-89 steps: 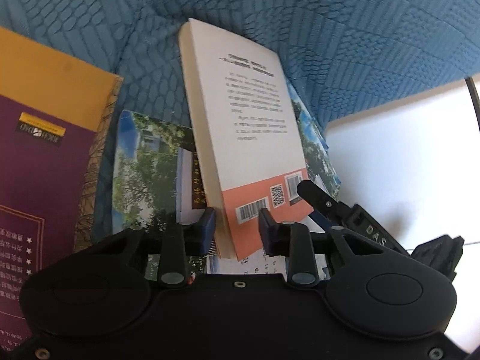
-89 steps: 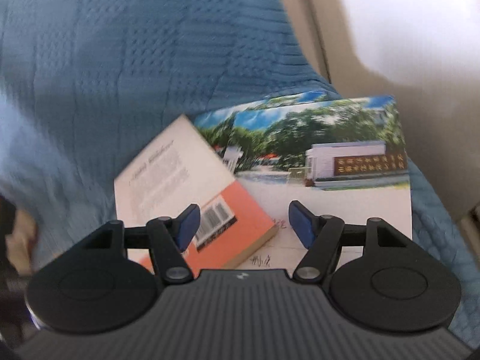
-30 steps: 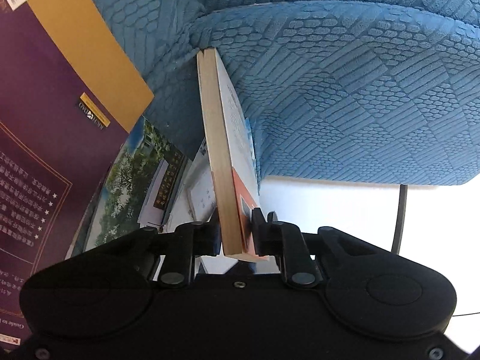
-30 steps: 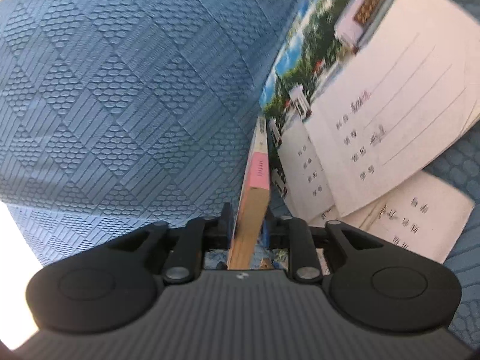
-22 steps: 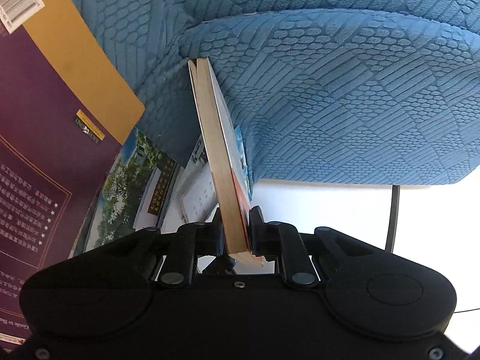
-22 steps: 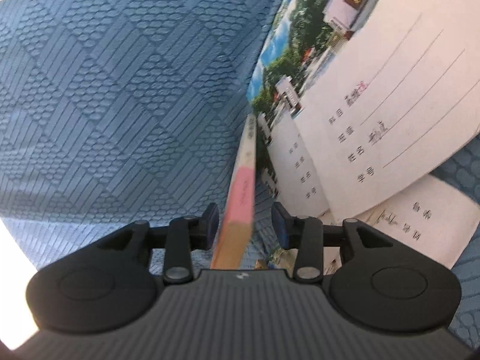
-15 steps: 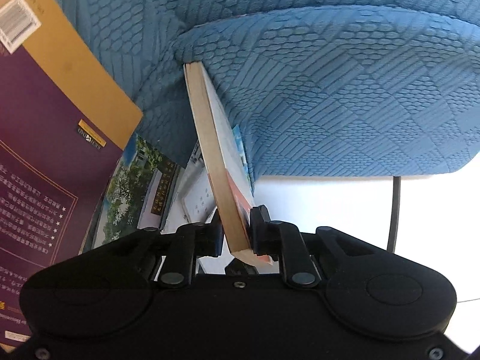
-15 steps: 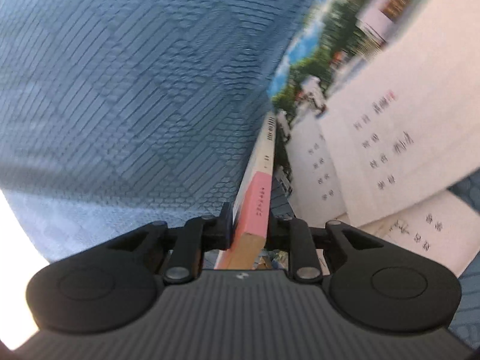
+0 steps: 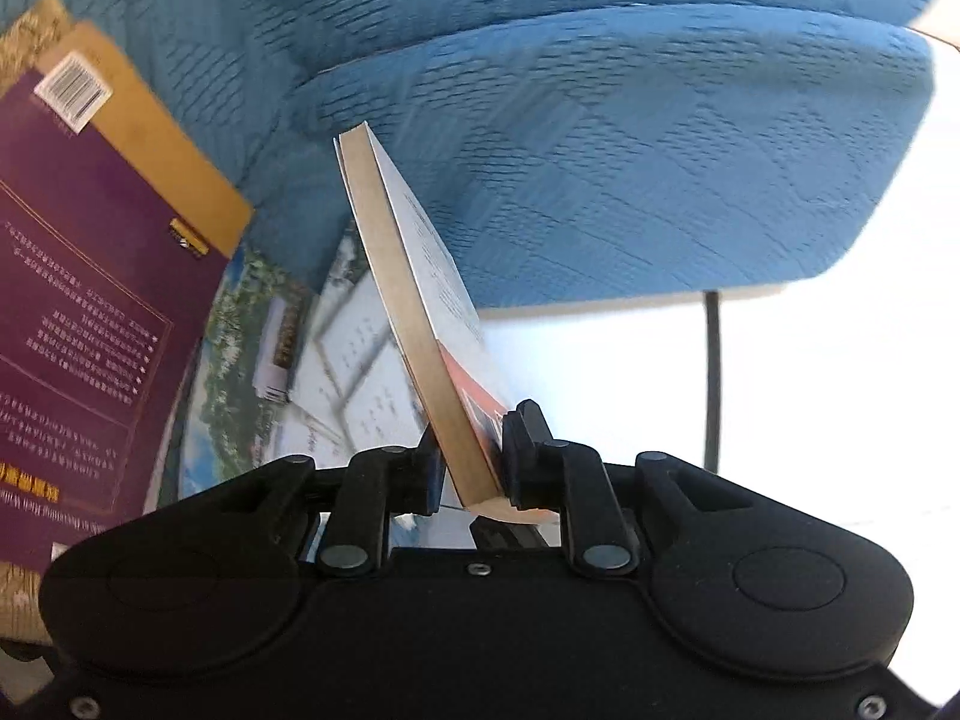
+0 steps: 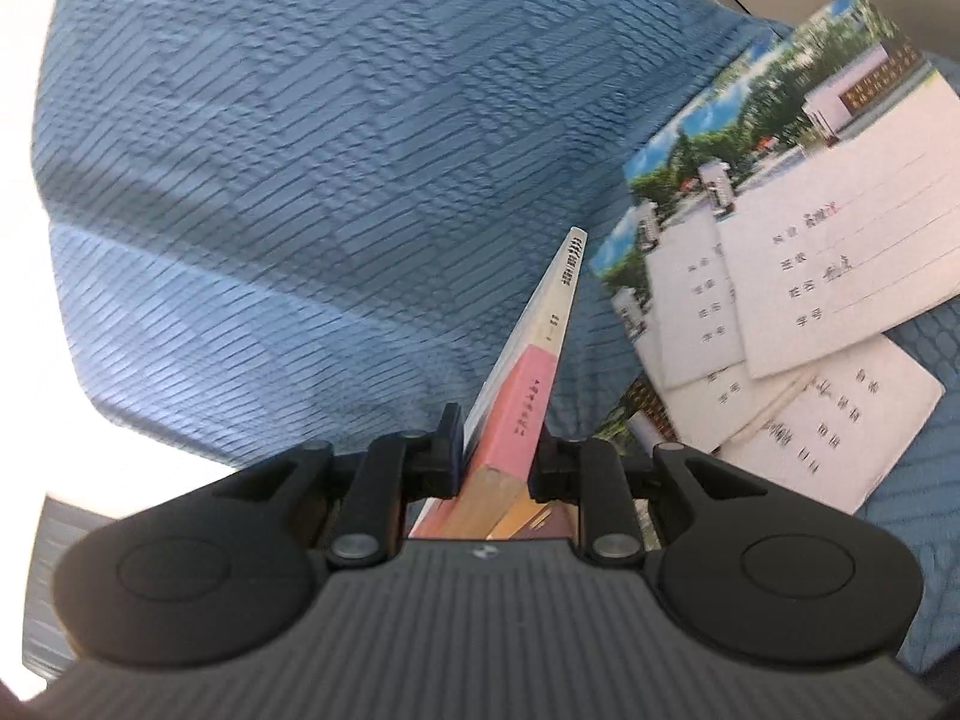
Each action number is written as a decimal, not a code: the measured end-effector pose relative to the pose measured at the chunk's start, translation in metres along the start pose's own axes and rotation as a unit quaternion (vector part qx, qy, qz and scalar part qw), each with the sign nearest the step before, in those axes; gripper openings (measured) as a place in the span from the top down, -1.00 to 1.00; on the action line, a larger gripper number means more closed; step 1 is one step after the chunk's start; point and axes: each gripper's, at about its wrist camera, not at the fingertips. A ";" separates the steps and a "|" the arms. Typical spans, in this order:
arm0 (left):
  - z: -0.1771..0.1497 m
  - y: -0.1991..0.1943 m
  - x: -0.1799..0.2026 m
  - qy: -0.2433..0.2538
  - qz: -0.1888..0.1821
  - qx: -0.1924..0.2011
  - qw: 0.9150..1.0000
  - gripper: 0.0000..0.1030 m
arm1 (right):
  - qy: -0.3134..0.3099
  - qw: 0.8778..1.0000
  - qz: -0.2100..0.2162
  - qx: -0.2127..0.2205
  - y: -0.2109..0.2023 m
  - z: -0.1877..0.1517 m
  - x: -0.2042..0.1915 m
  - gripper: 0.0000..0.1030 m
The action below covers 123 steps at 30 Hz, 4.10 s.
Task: Organize objects
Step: 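Lift the white paperback upright off the postcards with both grippers, then carry the white paperback with both grippers over the purple book, then lower the white paperback flat onto the purple book and open both grippers, then raise both open grippers away from the book stack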
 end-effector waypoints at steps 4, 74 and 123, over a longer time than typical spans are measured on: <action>-0.009 -0.021 0.021 0.008 -0.003 -0.008 1.000 0.64 | -0.016 1.000 -0.002 0.003 -0.017 0.000 -0.031 0.53; 0.016 -0.115 -0.078 0.098 0.198 0.003 0.975 0.38 | -0.136 0.981 -0.059 -0.124 0.057 -0.151 -0.066 0.41; -0.182 -0.161 0.073 0.376 0.185 0.120 0.900 -0.72 | -0.386 0.916 -0.105 -0.017 -0.117 -0.132 -0.178 0.14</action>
Point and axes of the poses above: each gripper's, at about its wrist camera, not at the fingertips, and y roughly the way its jaws point, x to its right, z to its top, and after that the axes turned 15 degrees about -y, right-handed
